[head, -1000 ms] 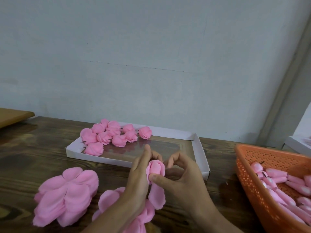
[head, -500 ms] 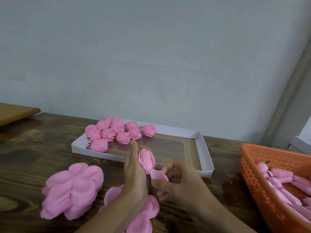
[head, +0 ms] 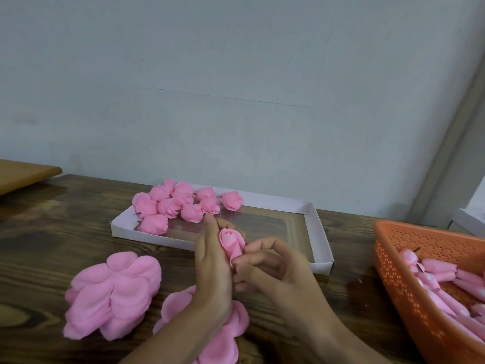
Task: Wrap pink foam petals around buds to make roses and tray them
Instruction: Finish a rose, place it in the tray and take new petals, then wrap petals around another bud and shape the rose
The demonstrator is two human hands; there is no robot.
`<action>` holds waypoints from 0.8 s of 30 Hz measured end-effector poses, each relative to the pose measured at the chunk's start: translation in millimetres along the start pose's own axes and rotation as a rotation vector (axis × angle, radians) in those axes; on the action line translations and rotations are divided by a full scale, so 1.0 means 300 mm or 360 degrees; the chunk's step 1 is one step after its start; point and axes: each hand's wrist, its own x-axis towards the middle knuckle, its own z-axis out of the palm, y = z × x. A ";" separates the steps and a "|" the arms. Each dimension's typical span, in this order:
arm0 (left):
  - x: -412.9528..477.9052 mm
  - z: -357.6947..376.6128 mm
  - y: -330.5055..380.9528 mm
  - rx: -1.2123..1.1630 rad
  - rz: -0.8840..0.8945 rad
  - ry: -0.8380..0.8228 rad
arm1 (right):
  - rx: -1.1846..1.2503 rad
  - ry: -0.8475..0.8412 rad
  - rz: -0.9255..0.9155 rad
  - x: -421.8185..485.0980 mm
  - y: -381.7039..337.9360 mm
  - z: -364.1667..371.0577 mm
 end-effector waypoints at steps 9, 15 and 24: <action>0.005 0.002 -0.008 -0.0012 -0.0050 -0.0055 | -0.0446 0.0161 -0.0332 -0.010 0.046 -0.014; -0.006 0.009 -0.018 0.0133 -0.0006 -0.0200 | -0.0522 0.0319 -0.0403 -0.009 0.055 -0.020; -0.022 0.007 -0.002 0.0192 -0.0057 -0.0483 | -0.0948 0.0388 -0.0754 0.021 0.035 -0.065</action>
